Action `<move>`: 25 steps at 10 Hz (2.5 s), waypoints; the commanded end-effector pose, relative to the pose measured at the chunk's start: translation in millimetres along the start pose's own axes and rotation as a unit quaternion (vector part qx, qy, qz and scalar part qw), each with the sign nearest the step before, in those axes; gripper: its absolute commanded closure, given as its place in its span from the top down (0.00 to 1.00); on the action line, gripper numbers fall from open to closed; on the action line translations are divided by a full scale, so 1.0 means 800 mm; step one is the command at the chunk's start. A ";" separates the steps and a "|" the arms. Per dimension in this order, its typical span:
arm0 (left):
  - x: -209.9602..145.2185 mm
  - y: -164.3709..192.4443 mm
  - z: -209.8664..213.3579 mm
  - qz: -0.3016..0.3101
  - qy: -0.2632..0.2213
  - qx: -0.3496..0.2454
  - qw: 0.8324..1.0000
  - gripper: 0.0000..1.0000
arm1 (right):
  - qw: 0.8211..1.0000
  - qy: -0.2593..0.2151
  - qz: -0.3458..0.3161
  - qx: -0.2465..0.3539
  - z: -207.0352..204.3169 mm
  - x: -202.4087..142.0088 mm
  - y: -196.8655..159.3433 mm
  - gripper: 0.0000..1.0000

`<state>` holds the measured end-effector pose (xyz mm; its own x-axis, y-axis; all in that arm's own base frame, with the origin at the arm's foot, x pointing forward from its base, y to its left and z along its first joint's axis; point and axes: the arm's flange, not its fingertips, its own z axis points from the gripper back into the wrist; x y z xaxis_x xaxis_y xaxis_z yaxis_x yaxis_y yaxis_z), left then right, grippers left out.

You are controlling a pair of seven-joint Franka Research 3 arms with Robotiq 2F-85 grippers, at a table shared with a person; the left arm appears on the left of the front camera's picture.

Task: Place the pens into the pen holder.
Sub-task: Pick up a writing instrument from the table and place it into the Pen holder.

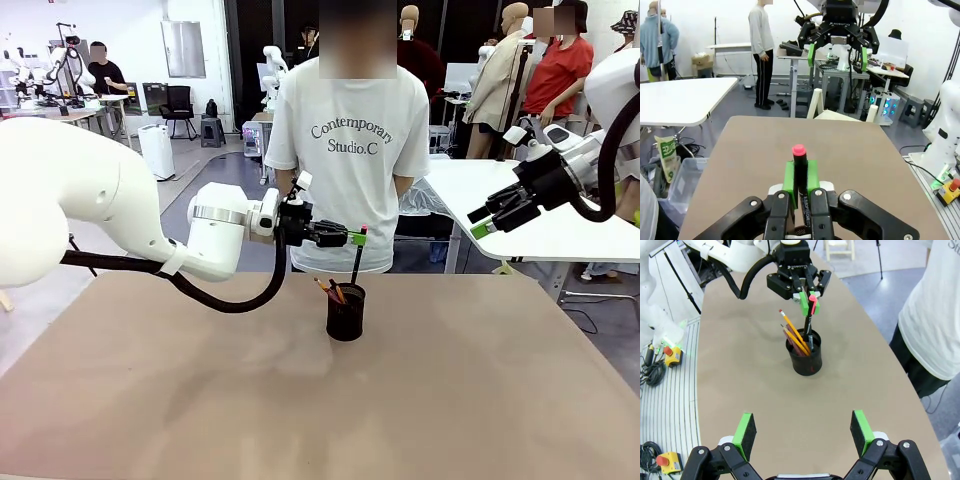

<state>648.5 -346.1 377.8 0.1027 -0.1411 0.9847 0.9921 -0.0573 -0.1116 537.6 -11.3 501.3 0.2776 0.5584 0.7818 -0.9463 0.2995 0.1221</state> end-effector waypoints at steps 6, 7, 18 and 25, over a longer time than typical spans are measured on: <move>0.007 -0.004 -0.001 -0.015 0.015 0.006 1.000 0.78 | 1.000 0.000 -0.003 -0.001 0.001 0.002 0.001 1.00; 0.008 -0.005 0.000 -0.017 0.018 0.003 1.000 0.97 | 1.000 0.000 -0.003 -0.001 0.001 0.002 0.001 1.00; 0.015 -0.005 -0.009 -0.023 0.022 0.004 1.000 1.00 | 1.000 0.000 -0.003 -0.001 0.001 0.002 0.001 1.00; 0.052 -0.048 0.066 -0.036 0.143 0.037 0.988 1.00 | 1.000 0.000 -0.003 -0.001 0.001 0.002 0.001 1.00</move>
<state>637.1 -310.6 422.5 0.0167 -0.3523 0.9357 0.9994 -0.0222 -0.0262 537.6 -11.4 501.1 0.2779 0.5583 0.7817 -0.9462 0.2996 0.1225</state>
